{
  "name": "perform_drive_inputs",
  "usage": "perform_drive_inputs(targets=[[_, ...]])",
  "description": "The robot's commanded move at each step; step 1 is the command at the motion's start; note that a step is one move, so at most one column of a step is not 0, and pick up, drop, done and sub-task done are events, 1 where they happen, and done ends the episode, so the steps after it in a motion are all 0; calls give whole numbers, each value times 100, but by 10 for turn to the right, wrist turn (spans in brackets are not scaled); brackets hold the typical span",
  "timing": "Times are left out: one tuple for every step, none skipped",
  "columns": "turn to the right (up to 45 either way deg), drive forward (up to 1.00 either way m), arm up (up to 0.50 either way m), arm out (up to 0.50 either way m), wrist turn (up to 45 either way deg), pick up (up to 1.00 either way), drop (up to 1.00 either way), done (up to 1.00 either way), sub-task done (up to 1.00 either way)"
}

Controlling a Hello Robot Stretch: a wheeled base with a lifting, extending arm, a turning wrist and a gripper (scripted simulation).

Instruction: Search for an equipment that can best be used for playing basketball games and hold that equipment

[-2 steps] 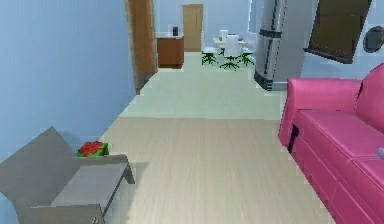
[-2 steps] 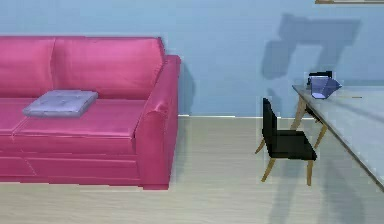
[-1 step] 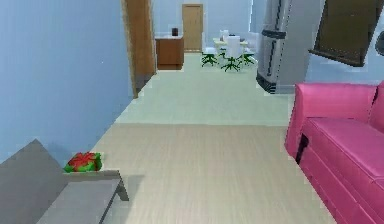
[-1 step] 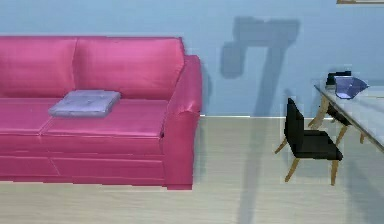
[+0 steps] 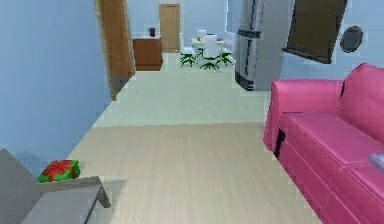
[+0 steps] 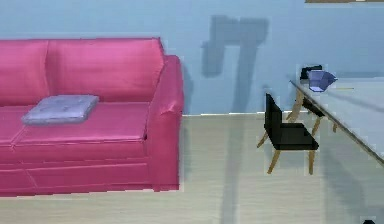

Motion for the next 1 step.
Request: perform_drive_inputs(targets=[[0,100,0,0,0,0,0,0,0]])
